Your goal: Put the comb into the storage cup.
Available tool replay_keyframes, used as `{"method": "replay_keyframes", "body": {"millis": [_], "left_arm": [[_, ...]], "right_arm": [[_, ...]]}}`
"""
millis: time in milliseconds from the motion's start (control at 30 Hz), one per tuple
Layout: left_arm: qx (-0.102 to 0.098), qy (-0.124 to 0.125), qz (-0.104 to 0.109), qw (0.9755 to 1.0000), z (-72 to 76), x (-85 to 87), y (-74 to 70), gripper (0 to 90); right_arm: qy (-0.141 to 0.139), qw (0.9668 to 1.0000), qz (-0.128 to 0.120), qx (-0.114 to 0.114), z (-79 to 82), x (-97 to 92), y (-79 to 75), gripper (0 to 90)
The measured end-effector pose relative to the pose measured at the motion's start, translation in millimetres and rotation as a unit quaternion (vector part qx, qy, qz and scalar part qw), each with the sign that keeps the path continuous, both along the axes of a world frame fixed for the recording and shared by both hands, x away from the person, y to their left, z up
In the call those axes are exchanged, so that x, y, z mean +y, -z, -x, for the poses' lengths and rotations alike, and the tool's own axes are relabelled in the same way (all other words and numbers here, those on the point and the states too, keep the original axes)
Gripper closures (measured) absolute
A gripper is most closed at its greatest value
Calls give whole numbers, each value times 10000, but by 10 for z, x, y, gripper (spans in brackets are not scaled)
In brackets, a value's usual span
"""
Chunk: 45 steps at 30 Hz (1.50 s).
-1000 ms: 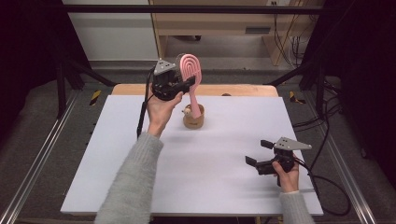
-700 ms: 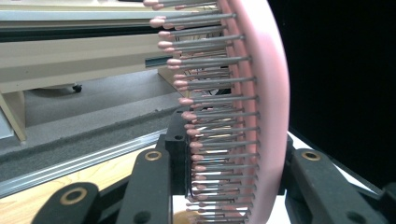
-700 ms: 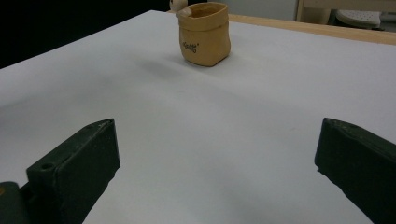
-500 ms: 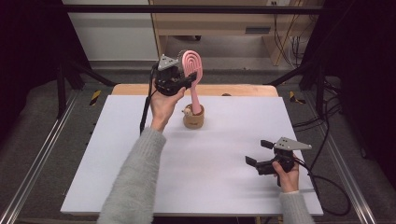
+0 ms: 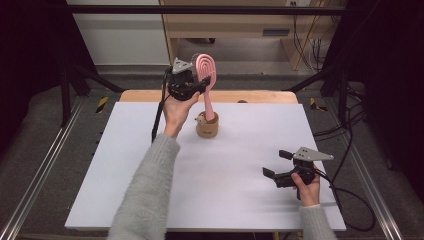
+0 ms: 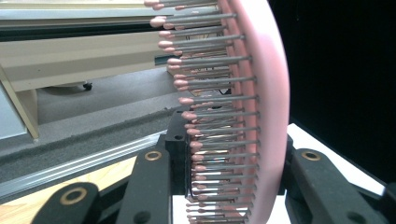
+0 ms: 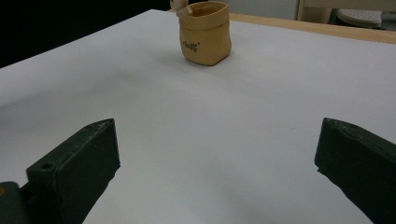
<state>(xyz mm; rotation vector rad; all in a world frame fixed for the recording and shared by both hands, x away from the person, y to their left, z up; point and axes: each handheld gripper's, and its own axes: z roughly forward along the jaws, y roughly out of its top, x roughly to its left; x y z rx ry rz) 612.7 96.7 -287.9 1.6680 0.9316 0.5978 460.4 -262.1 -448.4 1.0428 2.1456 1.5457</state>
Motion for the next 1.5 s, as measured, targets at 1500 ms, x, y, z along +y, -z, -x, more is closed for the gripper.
{"method": "replay_keyframes", "body": {"millis": [1500], "left_arm": [[13,62,-567,9984,-253,-153,444,628]], "right_arm": [[-10,10000,-25,6,3,-3,-2,3]]}}
